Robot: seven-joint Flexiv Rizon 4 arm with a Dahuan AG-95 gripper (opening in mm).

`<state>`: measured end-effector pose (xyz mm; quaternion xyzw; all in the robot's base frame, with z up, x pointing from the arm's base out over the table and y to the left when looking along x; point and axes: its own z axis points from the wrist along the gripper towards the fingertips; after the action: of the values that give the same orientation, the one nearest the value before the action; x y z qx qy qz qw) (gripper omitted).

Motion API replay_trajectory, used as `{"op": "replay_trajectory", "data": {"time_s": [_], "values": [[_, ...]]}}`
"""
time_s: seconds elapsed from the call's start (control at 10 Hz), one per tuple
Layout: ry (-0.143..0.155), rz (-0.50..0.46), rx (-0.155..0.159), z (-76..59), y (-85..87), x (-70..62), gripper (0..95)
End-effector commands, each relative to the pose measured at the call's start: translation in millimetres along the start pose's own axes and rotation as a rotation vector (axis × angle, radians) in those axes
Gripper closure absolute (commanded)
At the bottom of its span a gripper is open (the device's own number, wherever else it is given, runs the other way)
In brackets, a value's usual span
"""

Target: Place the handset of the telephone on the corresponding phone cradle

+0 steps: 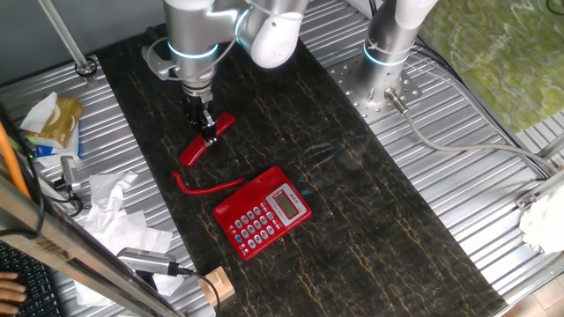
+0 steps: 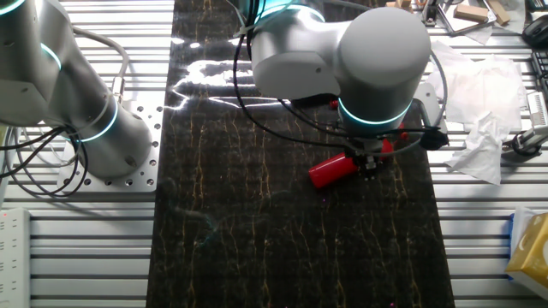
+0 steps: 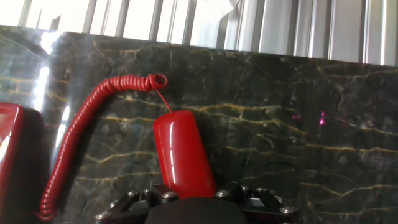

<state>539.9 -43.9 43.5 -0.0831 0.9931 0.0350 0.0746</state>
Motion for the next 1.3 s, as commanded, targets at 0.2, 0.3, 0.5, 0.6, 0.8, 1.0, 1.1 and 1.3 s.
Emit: {"op": "replay_trajectory", "data": {"time_s": [0.2, 0.3, 0.5, 0.6, 0.8, 1.0, 1.1, 1.3], "values": [[-0.012, 0.006, 0.005, 0.9, 2.7, 10.0, 38.0], [-0.017, 0.007, 0.006, 1.0, 3.0, 11.2, 38.0], [-0.019, -0.005, 0.012, 0.5, 1.9, 11.0, 38.0], [-0.019, -0.013, 0.014, 0.0, 0.8, 11.1, 38.0], [-0.016, -0.025, 0.014, -0.8, -0.8, 11.5, 38.0], [-0.007, -0.030, 0.011, -0.9, -0.9, 11.3, 38.0], [-0.011, -0.034, 0.011, -0.9, -0.9, 11.3, 38.0], [-0.018, -0.025, 0.015, -0.9, -0.9, 11.2, 38.0]]}}
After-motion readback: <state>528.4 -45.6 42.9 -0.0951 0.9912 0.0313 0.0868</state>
